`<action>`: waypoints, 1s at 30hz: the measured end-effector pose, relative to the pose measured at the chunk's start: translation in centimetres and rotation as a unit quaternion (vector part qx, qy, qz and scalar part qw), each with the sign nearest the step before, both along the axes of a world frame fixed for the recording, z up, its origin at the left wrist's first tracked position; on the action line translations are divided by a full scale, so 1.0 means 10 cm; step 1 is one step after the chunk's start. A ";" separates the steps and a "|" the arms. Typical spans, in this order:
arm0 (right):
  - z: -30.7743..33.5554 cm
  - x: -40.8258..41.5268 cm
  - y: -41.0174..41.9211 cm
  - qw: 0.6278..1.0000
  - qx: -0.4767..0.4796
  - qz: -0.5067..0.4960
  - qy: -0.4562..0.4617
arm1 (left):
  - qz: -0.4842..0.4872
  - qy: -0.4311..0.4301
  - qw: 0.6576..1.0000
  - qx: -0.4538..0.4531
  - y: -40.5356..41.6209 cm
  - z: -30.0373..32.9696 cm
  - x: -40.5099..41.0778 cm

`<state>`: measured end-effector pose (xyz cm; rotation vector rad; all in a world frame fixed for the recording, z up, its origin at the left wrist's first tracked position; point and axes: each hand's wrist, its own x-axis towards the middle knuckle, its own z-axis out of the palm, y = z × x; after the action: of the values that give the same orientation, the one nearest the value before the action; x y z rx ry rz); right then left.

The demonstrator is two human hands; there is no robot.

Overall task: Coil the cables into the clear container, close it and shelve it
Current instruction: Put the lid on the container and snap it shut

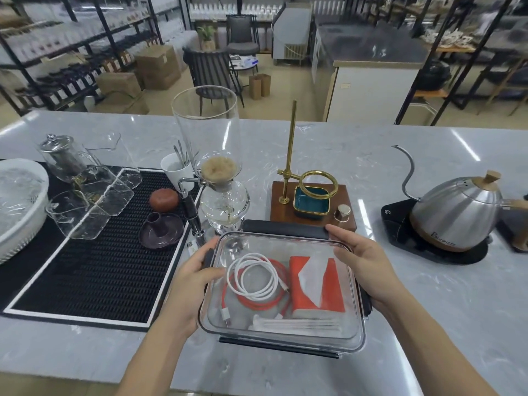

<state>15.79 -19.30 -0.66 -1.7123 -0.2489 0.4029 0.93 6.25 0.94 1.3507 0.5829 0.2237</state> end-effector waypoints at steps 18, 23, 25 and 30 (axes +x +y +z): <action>-0.10 0.11 0.06 0.998 -0.068 -0.001 -0.016 | 0.018 0.043 0.999 0.014 0.08 -0.24 0.14; -0.07 0.11 0.05 0.997 -0.075 -0.005 -0.006 | 0.006 0.054 0.998 0.024 0.11 -0.29 0.10; -0.06 0.11 0.04 0.997 -0.075 -0.007 -0.004 | 0.002 0.053 0.998 0.028 0.13 -0.30 0.09; -0.04 0.13 -0.04 0.996 -0.088 -0.014 0.017 | -0.020 0.048 0.997 0.052 0.15 -0.29 0.07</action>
<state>17.11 -19.74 -1.05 -1.8776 -0.1686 0.4448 1.59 7.77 -1.99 1.4789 0.6305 0.1595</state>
